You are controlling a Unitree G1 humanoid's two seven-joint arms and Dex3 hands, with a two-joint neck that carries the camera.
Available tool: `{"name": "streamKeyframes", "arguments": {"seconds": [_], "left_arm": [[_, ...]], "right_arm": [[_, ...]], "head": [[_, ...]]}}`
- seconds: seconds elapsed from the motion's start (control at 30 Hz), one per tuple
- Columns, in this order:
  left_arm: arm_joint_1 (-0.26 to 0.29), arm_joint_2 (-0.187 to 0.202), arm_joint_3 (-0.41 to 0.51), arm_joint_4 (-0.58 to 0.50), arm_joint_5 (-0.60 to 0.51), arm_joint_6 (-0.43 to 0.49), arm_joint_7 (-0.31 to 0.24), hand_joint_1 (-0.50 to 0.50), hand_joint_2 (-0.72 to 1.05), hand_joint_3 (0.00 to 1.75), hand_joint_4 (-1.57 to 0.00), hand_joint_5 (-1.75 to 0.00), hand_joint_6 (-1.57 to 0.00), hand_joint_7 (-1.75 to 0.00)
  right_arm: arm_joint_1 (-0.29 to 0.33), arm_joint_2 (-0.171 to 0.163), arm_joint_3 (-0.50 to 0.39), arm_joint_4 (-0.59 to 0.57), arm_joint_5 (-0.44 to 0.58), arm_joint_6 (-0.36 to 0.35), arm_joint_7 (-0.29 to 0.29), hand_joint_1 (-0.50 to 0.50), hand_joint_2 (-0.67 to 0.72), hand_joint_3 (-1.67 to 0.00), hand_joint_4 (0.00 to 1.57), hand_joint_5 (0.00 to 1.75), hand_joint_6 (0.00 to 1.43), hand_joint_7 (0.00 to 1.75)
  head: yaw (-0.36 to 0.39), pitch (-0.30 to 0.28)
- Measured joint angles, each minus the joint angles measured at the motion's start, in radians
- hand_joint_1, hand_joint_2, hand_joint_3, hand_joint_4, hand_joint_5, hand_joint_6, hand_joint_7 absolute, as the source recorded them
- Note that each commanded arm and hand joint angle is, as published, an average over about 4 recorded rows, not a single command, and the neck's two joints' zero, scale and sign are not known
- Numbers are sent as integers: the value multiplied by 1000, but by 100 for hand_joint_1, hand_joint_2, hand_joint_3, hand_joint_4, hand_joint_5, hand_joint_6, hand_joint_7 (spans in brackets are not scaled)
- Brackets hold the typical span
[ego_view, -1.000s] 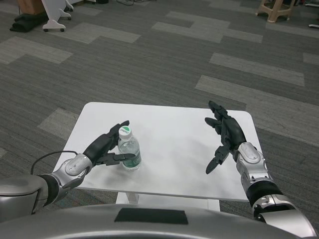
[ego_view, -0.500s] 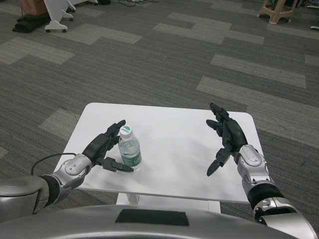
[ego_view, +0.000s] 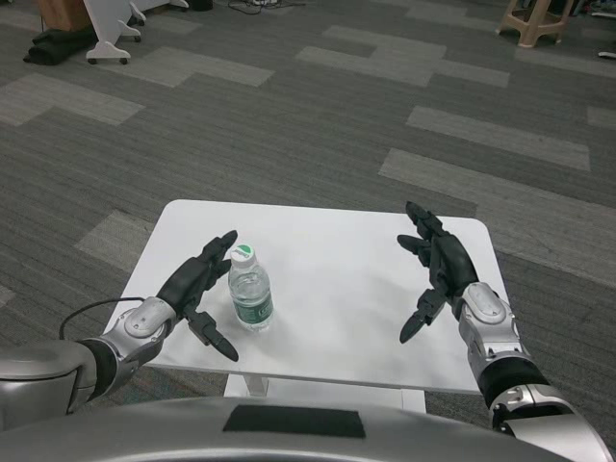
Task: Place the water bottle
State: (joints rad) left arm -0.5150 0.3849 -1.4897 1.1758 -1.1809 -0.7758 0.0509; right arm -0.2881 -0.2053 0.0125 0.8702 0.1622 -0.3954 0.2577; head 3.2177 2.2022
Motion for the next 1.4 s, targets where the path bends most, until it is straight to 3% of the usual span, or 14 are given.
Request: {"name": "streamKeyframes", "arguments": {"seconds": [0.43, 0.73, 0.97, 1.23, 1.4], "left_arm": [[0, -19, 55, 151, -64, 2, -11, 50, -19, 9, 0, -28, 0, 0], [9, -20, 163, 158, -88, 2, -47, 50, 1, 9, 0, -21, 0, 0], [51, -21, 269, 161, -91, 2, -54, 50, 18, 9, 0, -21, 0, 0], [58, -22, 328, 161, -91, 2, -58, 50, 49, 9, 0, -28, 0, 0], [59, -25, 344, 161, -92, 2, -60, 50, 52, 9, 0, -23, 0, 0]], "right_arm": [[1, 0, -1, 0, 0, 0, 0, -12, 66, -16, 0, 78, 0, 0], [1, -10, -3, 0, 0, 0, 0, -12, 66, -16, 0, 78, 0, 0], [1, -24, -3, -2, 0, 0, 0, -12, 66, -16, 0, 78, 0, 0], [1, -35, -3, -6, 0, 0, 0, -12, 66, -16, 0, 78, 0, 0], [1, -39, -8, -7, 0, 0, 0, -12, 66, -14, 0, 78, 0, 0]], "head": [[-10, 3], [-34, -13], [-39, -23], [-48, -12], [-38, 6]]}}
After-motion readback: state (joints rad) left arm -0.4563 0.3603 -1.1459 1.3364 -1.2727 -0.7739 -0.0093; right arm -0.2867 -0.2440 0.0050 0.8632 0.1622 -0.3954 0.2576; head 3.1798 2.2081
